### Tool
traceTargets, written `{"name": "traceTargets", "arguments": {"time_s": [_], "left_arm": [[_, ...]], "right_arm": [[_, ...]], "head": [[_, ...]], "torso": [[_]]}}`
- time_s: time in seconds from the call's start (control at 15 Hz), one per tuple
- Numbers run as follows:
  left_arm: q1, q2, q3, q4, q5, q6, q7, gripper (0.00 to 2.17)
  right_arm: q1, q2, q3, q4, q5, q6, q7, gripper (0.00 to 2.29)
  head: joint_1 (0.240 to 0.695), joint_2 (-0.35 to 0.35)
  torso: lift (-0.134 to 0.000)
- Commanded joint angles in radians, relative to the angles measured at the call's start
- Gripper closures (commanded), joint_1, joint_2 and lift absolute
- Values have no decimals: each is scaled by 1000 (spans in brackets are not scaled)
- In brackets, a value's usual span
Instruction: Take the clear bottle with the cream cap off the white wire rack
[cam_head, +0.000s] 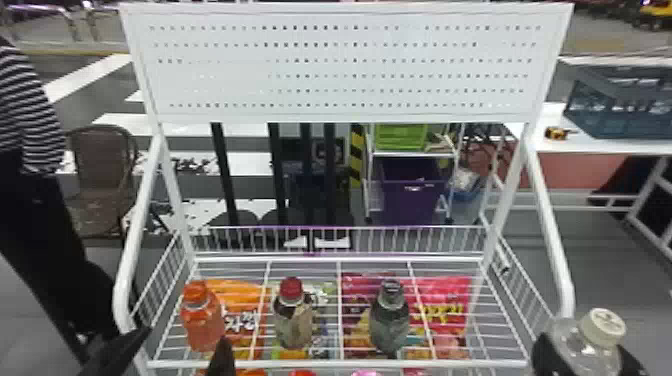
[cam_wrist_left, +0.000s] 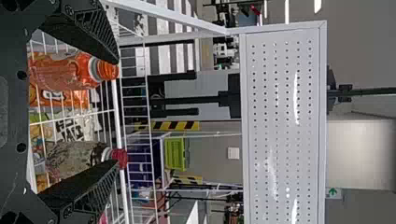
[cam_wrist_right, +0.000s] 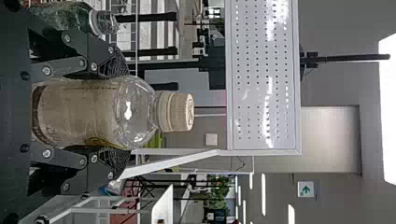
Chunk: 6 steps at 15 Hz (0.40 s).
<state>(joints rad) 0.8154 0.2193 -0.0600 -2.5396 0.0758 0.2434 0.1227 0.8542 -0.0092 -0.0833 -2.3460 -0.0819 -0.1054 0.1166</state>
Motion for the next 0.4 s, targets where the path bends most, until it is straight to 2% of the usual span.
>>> {"name": "traceTargets", "arguments": {"time_s": [0.0, 0.33], "left_arm": [[-1, 0, -1, 1, 1, 1, 0, 134], [-1, -3, -6, 4, 2, 1, 0, 134]], "right_arm": [[-3, 2, 0, 2, 5, 7, 0, 1865], [-6, 0, -1, 2, 4, 22, 0, 1865]], "head": [[499, 0], [499, 0]], "torso": [[0], [0]]}}
